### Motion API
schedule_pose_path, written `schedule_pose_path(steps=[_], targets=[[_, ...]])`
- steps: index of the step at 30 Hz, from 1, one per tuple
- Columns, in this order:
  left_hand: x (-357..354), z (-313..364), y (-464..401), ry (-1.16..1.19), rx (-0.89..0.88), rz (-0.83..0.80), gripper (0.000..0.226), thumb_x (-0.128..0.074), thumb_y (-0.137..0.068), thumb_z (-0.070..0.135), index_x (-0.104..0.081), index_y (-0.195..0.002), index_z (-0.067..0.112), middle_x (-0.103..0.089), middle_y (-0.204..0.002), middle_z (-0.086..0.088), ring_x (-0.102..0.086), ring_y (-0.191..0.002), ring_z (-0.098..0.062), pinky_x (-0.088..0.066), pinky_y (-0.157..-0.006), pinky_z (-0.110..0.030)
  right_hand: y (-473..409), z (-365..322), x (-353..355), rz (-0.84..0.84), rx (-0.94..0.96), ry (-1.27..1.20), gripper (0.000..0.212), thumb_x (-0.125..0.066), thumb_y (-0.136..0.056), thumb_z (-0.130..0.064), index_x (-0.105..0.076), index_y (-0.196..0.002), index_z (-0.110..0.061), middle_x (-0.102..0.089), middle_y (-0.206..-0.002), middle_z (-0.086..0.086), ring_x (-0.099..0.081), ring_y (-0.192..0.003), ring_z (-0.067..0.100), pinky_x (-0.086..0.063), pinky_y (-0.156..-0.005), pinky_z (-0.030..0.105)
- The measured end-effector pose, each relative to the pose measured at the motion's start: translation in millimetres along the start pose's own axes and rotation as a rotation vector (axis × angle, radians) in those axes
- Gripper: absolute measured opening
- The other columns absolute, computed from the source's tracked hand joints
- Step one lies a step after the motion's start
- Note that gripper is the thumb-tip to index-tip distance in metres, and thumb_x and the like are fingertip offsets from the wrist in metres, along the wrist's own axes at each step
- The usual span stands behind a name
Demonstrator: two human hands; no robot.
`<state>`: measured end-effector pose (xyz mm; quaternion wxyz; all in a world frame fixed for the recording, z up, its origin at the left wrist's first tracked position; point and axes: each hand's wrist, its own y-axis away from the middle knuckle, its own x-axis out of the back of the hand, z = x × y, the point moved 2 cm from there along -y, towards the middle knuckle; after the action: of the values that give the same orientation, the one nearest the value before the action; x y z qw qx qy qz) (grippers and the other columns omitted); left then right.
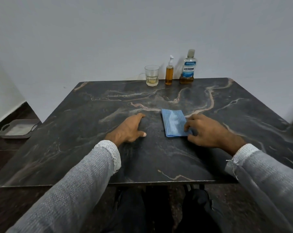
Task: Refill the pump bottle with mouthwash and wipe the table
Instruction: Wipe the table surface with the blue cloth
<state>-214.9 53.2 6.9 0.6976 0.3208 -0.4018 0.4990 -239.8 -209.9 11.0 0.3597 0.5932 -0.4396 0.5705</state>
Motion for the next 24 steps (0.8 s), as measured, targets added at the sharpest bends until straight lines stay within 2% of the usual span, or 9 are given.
schedule_pose_path(steps=[2,4,6,8,9,12,18,21,24], targets=[[3,-2,1,0.015,-0.009,0.033,0.086,-0.081,-0.076,0.020,-0.032,-0.146,0.009,-0.041,-0.147,-0.010,-0.039,-0.135,-0.025,-0.031,-0.112,-0.033,-3,-1,0,0.052,-0.044,-0.085,0.028,-0.057,-0.082,-0.039,-0.065,-0.103,-0.023,-0.054,-0.116,-0.002,-0.051,-0.110,0.018,-0.046,-0.090,0.034],[6,-6,2,0.050,-0.016,0.049,0.093,-0.084,-0.072,0.019,-0.030,-0.148,0.009,-0.037,-0.150,-0.010,-0.037,-0.137,-0.026,-0.030,-0.114,-0.035,-12,-4,-1,0.176,-0.120,-0.165,0.028,-0.052,-0.086,-0.041,-0.064,-0.100,-0.020,-0.055,-0.114,0.002,-0.052,-0.108,0.020,-0.044,-0.090,0.034],[8,-10,2,0.080,-0.023,0.041,0.098,-0.085,-0.071,0.018,-0.026,-0.150,0.010,-0.034,-0.152,-0.010,-0.035,-0.138,-0.026,-0.031,-0.114,-0.038,-25,-10,-8,0.232,-0.177,-0.196,0.034,-0.051,-0.092,-0.045,-0.061,-0.109,-0.018,-0.054,-0.121,0.006,-0.051,-0.112,0.022,-0.043,-0.093,0.035],[10,-14,2,0.072,-0.038,0.026,0.100,-0.084,-0.071,0.018,-0.024,-0.151,0.014,-0.031,-0.154,-0.009,-0.035,-0.138,-0.027,-0.033,-0.113,-0.040,-38,-19,-21,0.138,-0.206,-0.208,0.051,-0.045,-0.096,-0.049,-0.049,-0.133,-0.015,-0.045,-0.140,0.010,-0.044,-0.128,0.026,-0.038,-0.105,0.040],[11,-16,2,0.070,-0.045,0.020,0.101,-0.084,-0.071,0.018,-0.023,-0.151,0.015,-0.030,-0.154,-0.008,-0.035,-0.138,-0.027,-0.034,-0.112,-0.040,-43,-24,-29,0.064,-0.211,-0.193,0.059,-0.040,-0.097,-0.051,-0.038,-0.144,-0.015,-0.035,-0.151,0.012,-0.034,-0.138,0.029,-0.031,-0.113,0.042],[11,-22,0,0.106,-0.068,-0.001,0.101,-0.084,-0.072,0.017,-0.022,-0.152,0.017,-0.029,-0.155,-0.006,-0.033,-0.139,-0.026,-0.035,-0.112,-0.041,-57,-33,-51,-0.040,-0.226,-0.124,0.063,-0.026,-0.100,-0.050,-0.015,-0.154,-0.018,-0.008,-0.163,0.011,-0.006,-0.149,0.029,-0.010,-0.121,0.045],[10,-33,-5,0.159,-0.094,-0.011,0.098,-0.083,-0.073,0.018,-0.023,-0.151,0.022,-0.032,-0.153,-0.003,-0.037,-0.136,-0.022,-0.037,-0.110,-0.041,-94,-36,-57,-0.019,-0.288,-0.131,0.065,-0.028,-0.097,-0.048,-0.015,-0.154,-0.019,-0.008,-0.163,0.012,-0.004,-0.149,0.031,-0.006,-0.120,0.047],[9,-41,-8,0.262,-0.062,-0.008,0.088,-0.075,-0.080,0.009,-0.025,-0.150,0.028,-0.037,-0.150,-0.002,-0.046,-0.129,-0.019,-0.044,-0.101,-0.030,-115,-45,-61,-0.052,-0.293,-0.103,0.068,-0.024,-0.097,-0.054,-0.012,-0.154,-0.020,-0.005,-0.163,0.012,-0.003,-0.149,0.032,-0.005,-0.120,0.048],[12,-47,-9,0.283,-0.057,0.067,0.072,-0.065,-0.087,0.003,-0.032,-0.147,0.027,-0.046,-0.142,-0.002,-0.055,-0.112,-0.010,-0.044,-0.093,-0.022,-128,-58,-64,-0.063,-0.267,-0.088,0.070,-0.018,-0.096,-0.062,-0.008,-0.155,-0.026,-0.003,-0.163,0.013,-0.001,-0.149,0.033,-0.003,-0.120,0.048]])
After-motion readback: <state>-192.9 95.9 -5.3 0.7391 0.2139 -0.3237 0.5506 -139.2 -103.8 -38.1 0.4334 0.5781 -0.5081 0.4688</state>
